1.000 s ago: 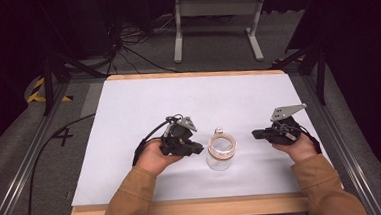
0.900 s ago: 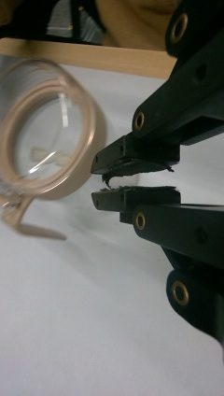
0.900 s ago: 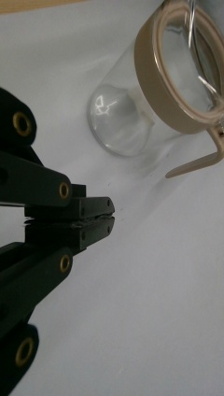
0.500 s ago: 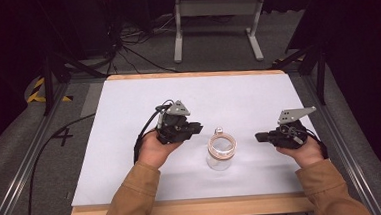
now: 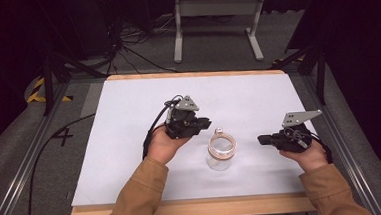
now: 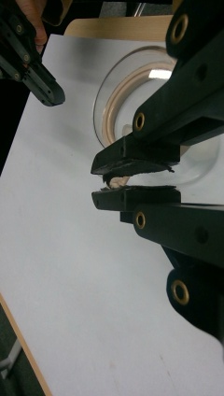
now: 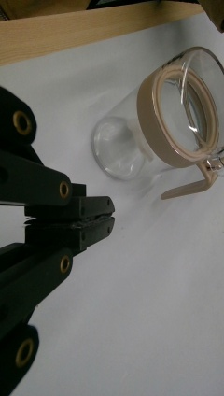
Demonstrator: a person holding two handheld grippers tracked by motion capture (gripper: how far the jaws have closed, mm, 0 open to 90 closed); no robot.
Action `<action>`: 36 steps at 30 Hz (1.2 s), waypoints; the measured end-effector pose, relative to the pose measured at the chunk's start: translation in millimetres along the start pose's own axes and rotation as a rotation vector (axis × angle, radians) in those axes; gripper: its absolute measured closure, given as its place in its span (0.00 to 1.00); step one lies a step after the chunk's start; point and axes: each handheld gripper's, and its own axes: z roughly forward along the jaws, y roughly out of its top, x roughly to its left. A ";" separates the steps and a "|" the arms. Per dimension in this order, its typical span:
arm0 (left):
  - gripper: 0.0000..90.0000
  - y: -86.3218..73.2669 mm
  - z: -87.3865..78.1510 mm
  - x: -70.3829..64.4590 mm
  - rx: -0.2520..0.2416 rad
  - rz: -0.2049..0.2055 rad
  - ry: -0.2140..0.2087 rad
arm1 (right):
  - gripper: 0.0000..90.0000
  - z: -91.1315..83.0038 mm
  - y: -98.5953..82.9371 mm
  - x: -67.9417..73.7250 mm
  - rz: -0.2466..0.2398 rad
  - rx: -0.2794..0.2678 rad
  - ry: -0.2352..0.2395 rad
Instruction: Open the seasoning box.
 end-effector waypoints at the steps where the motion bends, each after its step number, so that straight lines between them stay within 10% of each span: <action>1: 0.91 1.4 1.1 0.2 0.014 0.005 -0.005 | 0.98 0.4 -0.6 0.8 0.002 0.001 0.003; 19: 0.93 15.0 41.3 0.0 0.041 -0.020 -0.061 | 0.98 3.3 -11.3 25.8 -0.010 0.033 0.032; 36: 0.95 11.8 42.3 9.0 0.081 -0.054 -0.081 | 0.98 19.4 -9.3 45.4 -0.046 0.059 0.079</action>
